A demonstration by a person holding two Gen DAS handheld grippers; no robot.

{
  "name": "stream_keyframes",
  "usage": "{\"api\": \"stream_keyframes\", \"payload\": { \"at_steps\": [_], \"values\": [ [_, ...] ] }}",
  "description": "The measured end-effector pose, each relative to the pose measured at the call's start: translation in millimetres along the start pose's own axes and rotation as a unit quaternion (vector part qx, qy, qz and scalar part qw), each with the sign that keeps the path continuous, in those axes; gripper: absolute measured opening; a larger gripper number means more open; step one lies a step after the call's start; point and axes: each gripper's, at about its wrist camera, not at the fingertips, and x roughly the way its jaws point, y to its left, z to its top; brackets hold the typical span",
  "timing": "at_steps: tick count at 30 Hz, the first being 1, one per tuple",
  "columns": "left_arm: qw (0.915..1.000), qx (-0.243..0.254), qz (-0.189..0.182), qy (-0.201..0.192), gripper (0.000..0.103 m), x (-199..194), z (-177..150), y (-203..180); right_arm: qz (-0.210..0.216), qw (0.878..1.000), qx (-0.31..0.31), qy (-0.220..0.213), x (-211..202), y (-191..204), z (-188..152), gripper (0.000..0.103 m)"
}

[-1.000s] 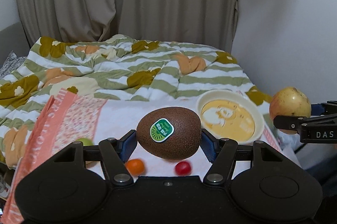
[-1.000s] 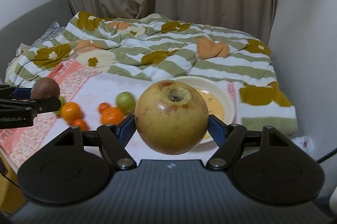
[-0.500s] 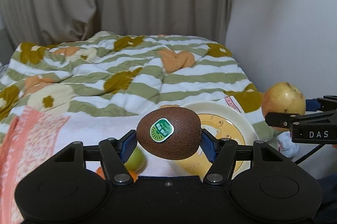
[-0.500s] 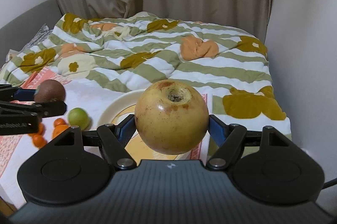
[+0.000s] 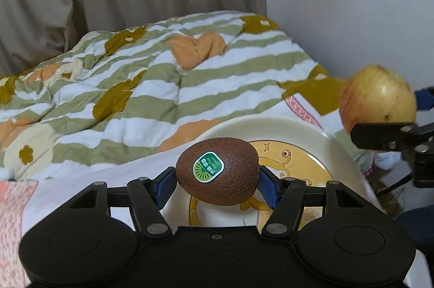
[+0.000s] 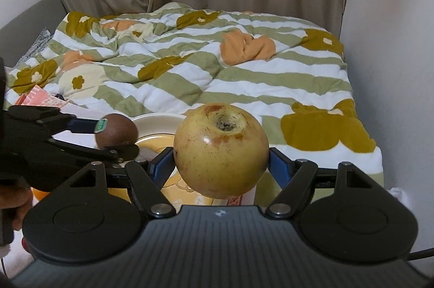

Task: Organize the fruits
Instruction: 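Lower the kiwi into the white bowl with the left tool while the right tool releases the apple there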

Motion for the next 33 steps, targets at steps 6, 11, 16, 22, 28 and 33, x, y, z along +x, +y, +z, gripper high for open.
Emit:
{"api": "stream_keyframes", "payload": {
  "at_steps": [6,11,16,22,28,33],
  "values": [
    [0.9992,0.037,0.008,0.01,0.069,24.2,3.4,-12.5,-0.007,1.0,0.011,0.008,10.9,-9.6,0.5,0.089],
    [0.9989,0.043,0.006,0.015,0.071,34.4,6.9,-15.5,-0.015,1.0,0.02,0.011,13.7,-16.6,0.4,0.089],
    [0.9984,0.053,0.013,-0.015,0.1,21.3,7.7,-16.8,-0.023,0.999,0.022,0.009,9.7,-20.6,2.1,0.089],
    [0.9995,0.03,0.009,-0.009,0.1,-3.0,0.7,-4.7,-0.021,1.0,0.012,0.006,3.7,-18.9,5.5,0.089],
    [0.9998,-0.021,0.004,-0.002,0.1,-29.1,-11.7,17.2,-0.013,1.0,-0.019,0.007,9.9,3.3,6.5,0.089],
    [0.9988,-0.046,0.016,-0.006,0.1,-50.3,-21.6,33.2,0.015,0.998,-0.05,0.018,25.2,28.3,4.6,0.089]
  ]
}}
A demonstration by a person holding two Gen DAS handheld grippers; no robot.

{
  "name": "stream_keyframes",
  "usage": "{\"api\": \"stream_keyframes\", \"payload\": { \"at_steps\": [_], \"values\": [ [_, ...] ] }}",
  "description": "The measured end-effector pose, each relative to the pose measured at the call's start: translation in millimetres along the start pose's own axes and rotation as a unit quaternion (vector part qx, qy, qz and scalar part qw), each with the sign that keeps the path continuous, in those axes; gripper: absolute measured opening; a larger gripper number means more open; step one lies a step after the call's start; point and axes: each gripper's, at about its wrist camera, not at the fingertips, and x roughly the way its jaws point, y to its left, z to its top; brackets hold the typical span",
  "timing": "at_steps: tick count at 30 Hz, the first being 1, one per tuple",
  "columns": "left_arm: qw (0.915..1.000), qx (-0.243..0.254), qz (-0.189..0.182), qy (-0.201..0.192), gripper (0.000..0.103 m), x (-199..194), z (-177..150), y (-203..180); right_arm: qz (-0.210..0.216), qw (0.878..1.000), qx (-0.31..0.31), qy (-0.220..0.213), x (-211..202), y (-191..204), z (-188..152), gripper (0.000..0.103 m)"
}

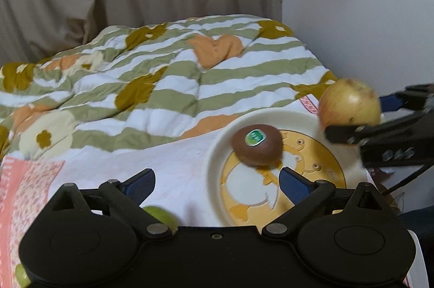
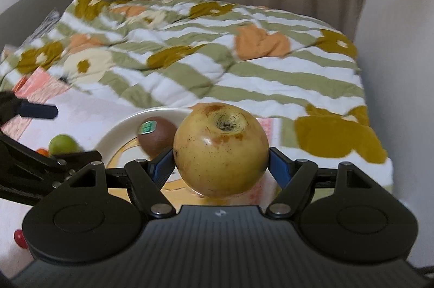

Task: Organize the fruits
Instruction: 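Lower the kiwi into the white bowl with the left tool while the right tool releases the apple there, then withdraw both tools from the bowl back toward the remaining fruits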

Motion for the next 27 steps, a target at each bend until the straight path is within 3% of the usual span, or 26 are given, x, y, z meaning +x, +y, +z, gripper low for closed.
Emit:
{"api": "stream_keyframes", "payload": {
  "at_steps": [6,12,18,21,23,27],
  "values": [
    [0.9996,-0.027,0.01,0.004,0.1,-19.9,-15.6,17.1,-0.008,0.998,-0.053,0.019,26.4,29.3,-13.5,0.089],
    [0.9986,-0.039,0.035,-0.001,0.1,-31.3,-32.1,26.6,-0.021,0.997,-0.068,0.021,37.2,34.3,-24.9,0.089],
    [0.9981,-0.049,0.037,-0.008,0.1,-41.0,-42.3,29.3,-0.035,0.995,-0.087,0.018,47.0,39.4,-27.9,0.091],
    [0.9977,-0.05,0.043,-0.015,0.1,-48.2,-44.6,28.5,-0.047,0.994,-0.098,-0.003,38.9,43.0,-31.0,0.103],
    [0.9974,-0.052,0.045,-0.021,0.1,-53.5,-45.9,28.5,-0.058,0.993,-0.096,-0.026,28.3,43.8,-31.7,0.103],
    [0.9968,-0.058,0.045,-0.032,0.1,-67.8,-47.8,26.2,-0.054,0.995,-0.08,-0.026,9.5,41.5,-31.3,0.103]
  ]
}}
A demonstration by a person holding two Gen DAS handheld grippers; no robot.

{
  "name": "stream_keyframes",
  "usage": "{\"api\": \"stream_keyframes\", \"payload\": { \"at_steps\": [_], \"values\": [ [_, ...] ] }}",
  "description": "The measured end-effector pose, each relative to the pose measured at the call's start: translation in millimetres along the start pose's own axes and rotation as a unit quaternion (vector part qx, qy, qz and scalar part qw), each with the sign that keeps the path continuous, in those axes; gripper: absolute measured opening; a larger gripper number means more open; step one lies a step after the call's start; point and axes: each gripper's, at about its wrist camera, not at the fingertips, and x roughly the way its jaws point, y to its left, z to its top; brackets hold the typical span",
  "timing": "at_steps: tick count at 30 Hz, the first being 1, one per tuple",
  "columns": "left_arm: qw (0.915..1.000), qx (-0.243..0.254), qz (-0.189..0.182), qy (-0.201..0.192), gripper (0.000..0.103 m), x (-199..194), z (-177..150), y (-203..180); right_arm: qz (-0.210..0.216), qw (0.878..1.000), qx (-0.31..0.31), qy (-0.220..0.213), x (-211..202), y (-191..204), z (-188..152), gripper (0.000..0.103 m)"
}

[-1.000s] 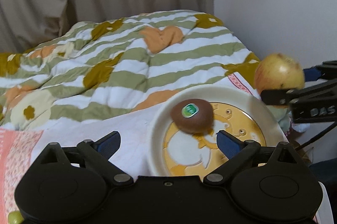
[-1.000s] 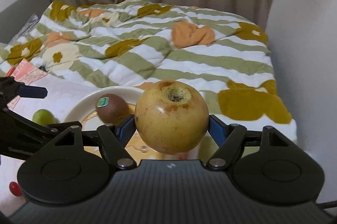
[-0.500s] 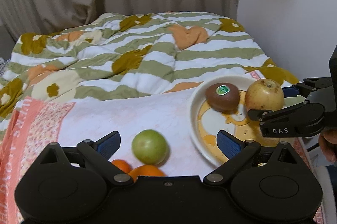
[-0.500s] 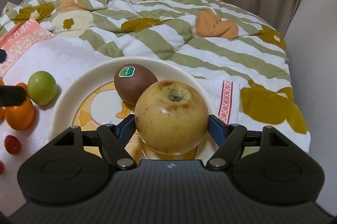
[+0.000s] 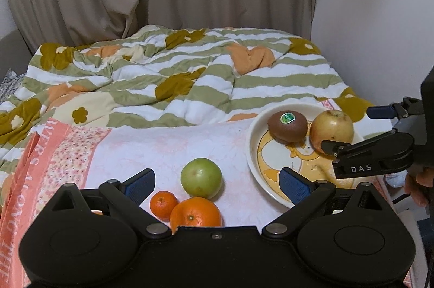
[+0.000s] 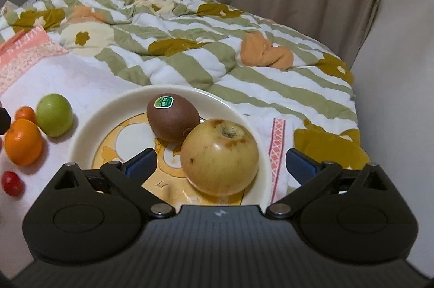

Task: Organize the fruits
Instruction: 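Withdraw both tools from the bowl back toward the remaining fruits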

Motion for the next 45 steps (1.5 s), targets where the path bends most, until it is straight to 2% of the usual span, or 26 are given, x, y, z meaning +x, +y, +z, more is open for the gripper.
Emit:
{"api": "stream_keyframes", "payload": {
  "at_steps": [12,20,27,33,39,45],
  "values": [
    [0.9987,-0.002,0.008,-0.05,0.1,-67.6,-4.6,-4.6,0.011,0.999,0.035,-0.025,-91.9,-13.6,10.0,0.103],
    [0.9969,-0.022,0.036,-0.066,0.1,-118.1,-17.5,14.1,0.032,0.998,0.045,-0.037,-143.2,4.3,10.1,0.103],
    [0.9941,-0.039,0.072,-0.071,0.1,-147.8,-44.8,58.7,0.045,0.996,0.059,-0.052,-182.4,35.7,9.7,0.103],
    [0.9921,-0.06,0.081,-0.074,0.1,-157.9,-64.7,111.3,0.039,0.994,0.085,-0.061,-201.3,71.0,9.6,0.103],
    [0.993,-0.052,0.069,-0.081,0.1,-157.8,-76.2,158.1,0.02,0.991,0.123,-0.056,-205.0,113.6,11.3,0.103],
    [0.9963,-0.038,0.045,-0.063,0.1,-140.0,-85.0,199.5,0.0,0.989,0.143,-0.033,-197.3,158.9,8.7,0.103]
  ]
}}
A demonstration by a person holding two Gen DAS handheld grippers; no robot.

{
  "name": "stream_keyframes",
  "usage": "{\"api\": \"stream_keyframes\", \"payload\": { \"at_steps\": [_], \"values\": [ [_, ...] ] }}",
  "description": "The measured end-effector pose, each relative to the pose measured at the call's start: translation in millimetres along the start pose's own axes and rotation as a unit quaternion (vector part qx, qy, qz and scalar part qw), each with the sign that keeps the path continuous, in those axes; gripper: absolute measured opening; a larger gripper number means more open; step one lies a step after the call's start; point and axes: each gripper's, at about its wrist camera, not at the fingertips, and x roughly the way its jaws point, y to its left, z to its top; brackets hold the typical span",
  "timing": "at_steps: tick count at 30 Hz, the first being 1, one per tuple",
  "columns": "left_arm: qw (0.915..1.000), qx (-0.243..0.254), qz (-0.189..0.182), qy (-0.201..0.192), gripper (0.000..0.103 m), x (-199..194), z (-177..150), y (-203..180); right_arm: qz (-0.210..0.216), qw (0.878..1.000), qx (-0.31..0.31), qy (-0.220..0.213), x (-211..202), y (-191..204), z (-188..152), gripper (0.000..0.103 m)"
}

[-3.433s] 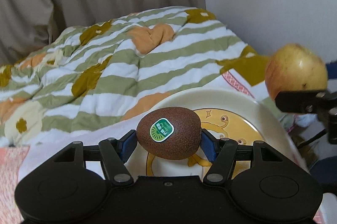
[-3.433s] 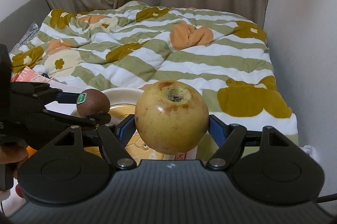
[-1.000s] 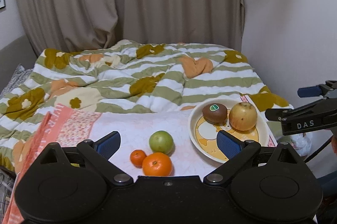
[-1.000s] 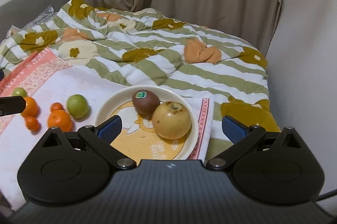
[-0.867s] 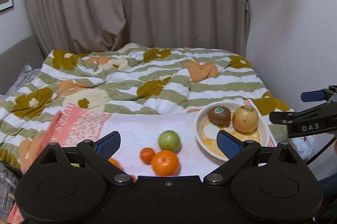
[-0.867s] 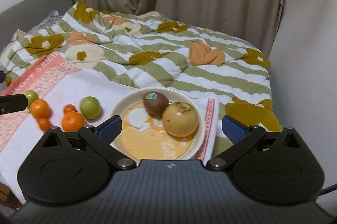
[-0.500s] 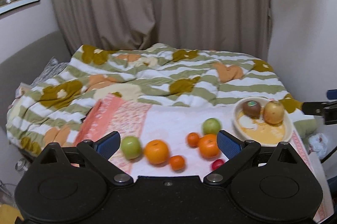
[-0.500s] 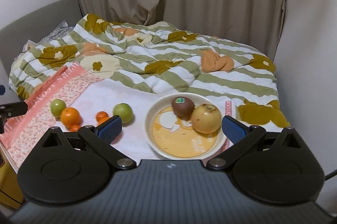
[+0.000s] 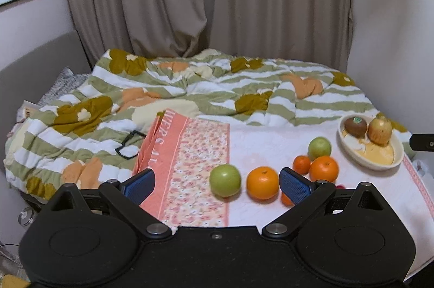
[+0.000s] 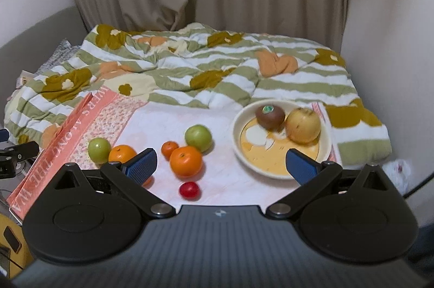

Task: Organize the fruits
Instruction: 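Withdraw both tools from the bowl back toward the remaining fruits, then grasp the green apple with the left tool while the right tool grasps a red cherry tomato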

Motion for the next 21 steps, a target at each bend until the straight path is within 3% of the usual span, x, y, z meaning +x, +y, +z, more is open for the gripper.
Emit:
{"api": "stream_keyframes", "payload": {
  "at_steps": [11,21],
  "values": [
    [0.9952,-0.004,-0.076,0.061,0.099,66.5,-8.9,54.3,-0.069,0.996,0.044,0.043,29.1,51.4,-28.1,0.103],
    [0.9877,-0.003,-0.114,0.107,0.098,124.1,-8.1,69.4,-0.101,0.989,0.069,0.081,77.6,66.8,-50.9,0.103]
  ]
}}
